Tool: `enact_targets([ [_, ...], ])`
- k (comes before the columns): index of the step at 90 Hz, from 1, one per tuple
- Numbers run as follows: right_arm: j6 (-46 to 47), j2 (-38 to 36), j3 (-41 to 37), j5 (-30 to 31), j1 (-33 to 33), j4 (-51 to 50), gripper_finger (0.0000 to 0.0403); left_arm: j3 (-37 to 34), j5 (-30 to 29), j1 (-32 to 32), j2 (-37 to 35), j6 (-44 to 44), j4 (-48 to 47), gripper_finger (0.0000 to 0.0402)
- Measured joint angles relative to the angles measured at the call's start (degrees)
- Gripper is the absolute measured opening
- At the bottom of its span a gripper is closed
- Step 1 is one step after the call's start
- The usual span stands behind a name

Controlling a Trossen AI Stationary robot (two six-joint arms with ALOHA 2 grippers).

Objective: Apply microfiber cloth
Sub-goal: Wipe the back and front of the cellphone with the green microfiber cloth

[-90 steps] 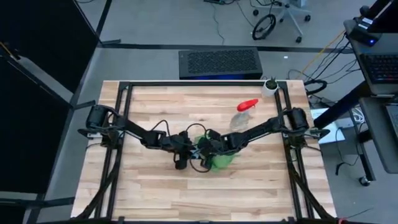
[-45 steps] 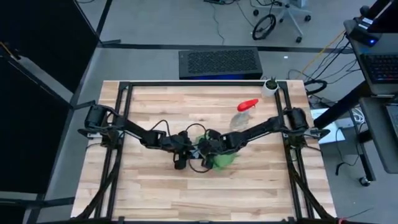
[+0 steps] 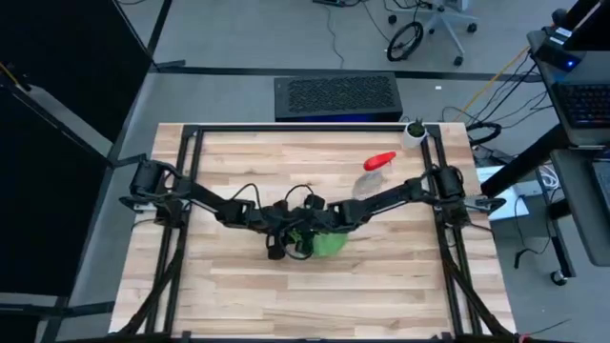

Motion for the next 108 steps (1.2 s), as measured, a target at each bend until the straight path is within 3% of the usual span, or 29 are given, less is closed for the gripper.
enact_targets([
  [52,1.19,-6.63,-2.11,1.05,1.59,-16.63,0.0000,0.02,0.04,0.00,0.02,0.15,0.07,0.0184],
  [76,-1.33,-8.96,-2.00,1.44,0.58,-5.88,0.0000,0.00,0.02,0.00,0.02,0.38,0.15,0.0184],
  [89,-1.87,-5.85,-1.87,1.45,0.55,0.13,0.0000,-0.02,0.01,0.00,0.02,0.89,0.17,0.0184],
  [108,-0.16,0.04,-1.47,1.91,0.87,-0.01,0.0000,-0.04,0.02,0.00,0.02,1.22,0.04,0.0184],
])
